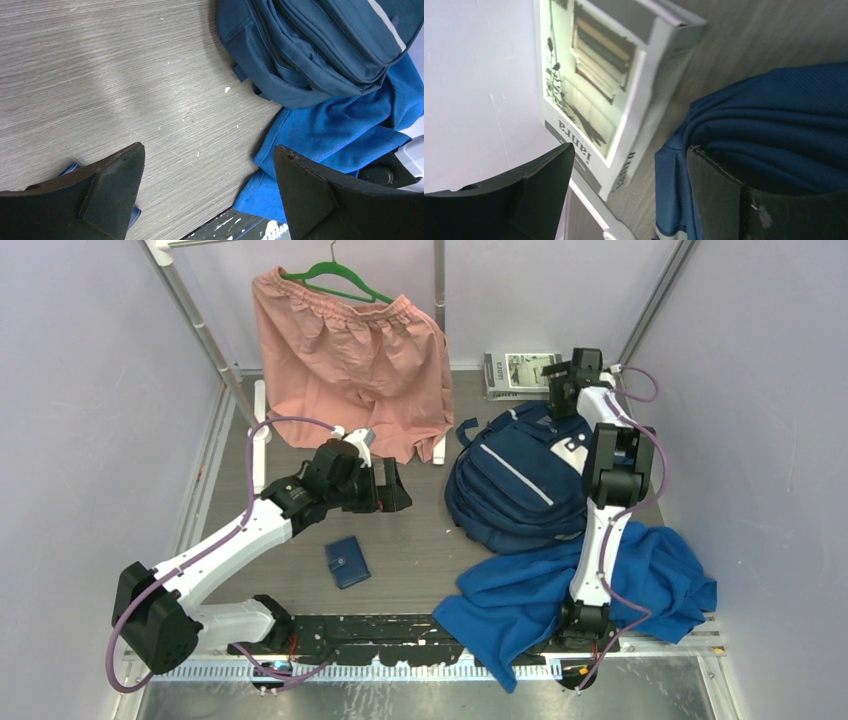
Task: Pack the student bag
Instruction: Adjust the student bag at the center of the board, then pick up the book from the center of the board.
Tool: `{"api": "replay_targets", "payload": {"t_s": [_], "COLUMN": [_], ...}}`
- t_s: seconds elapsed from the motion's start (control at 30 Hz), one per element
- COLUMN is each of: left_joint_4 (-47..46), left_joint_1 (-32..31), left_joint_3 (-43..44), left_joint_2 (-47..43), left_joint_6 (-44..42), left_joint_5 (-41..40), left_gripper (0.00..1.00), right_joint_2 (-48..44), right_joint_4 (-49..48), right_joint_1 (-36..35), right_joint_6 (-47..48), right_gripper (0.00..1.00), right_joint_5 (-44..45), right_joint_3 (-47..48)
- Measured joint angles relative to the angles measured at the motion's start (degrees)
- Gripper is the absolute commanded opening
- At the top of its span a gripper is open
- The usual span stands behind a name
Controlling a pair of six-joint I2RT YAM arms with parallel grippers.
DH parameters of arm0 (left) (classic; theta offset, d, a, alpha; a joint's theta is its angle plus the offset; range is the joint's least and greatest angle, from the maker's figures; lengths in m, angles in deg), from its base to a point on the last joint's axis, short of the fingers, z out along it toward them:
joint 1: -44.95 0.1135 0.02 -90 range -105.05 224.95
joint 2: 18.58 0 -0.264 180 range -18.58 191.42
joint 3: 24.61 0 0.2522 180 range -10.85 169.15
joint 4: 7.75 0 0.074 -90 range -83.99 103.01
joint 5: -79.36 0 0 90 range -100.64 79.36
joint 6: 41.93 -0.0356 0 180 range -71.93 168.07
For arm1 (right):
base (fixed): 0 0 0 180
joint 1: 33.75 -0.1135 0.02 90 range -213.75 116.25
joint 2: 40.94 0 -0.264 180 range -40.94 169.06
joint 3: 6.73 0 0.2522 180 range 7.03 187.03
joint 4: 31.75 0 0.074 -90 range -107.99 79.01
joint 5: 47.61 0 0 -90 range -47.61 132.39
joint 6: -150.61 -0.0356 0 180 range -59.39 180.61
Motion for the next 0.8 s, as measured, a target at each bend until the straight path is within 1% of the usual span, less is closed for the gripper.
{"api": "replay_targets", "payload": {"t_s": [0.1,0.2,0.3,0.37,0.47,0.63,0.8], "left_joint_4": [-0.1,-0.5,-1.1,-1.3,-1.5,-1.6,-1.6], "left_joint_1": [0.0,0.0,0.0,0.1,0.2,0.2,0.2], "left_joint_3": [0.0,0.0,0.0,0.0,0.0,0.0,0.0], "left_joint_2": [0.0,0.1,0.5,0.9,1.3,1.3,1.3], "left_joint_6": [0.0,0.0,0.1,0.2,0.2,0.4,0.6], "left_joint_5": [0.0,0.2,0.7,1.1,1.4,1.5,1.5], "left_gripper": [1.0,1.0,1.0,1.0,1.0,1.0,1.0], "right_joint_2": [-4.3,-9.7,-12.7,-13.2,-13.2,-13.4,-13.5], "right_joint_4": [-2.2,-2.5,-1.5,-1.2,0.9,3.7,4.2], "right_joint_1": [1.5,5.3,8.4,9.1,7.7,2.0,-2.4], "right_joint_6": [0.1,0.8,3.3,5.4,9.0,13.0,13.8], "right_gripper": [0.87,0.87,0.87,0.87,0.88,0.88,0.88], "right_joint_5": [1.0,1.2,0.6,-0.5,-1.7,-1.9,-2.5], "right_joint_3": [-7.1,-14.6,-17.6,-17.4,-15.1,-9.2,-5.4]}}
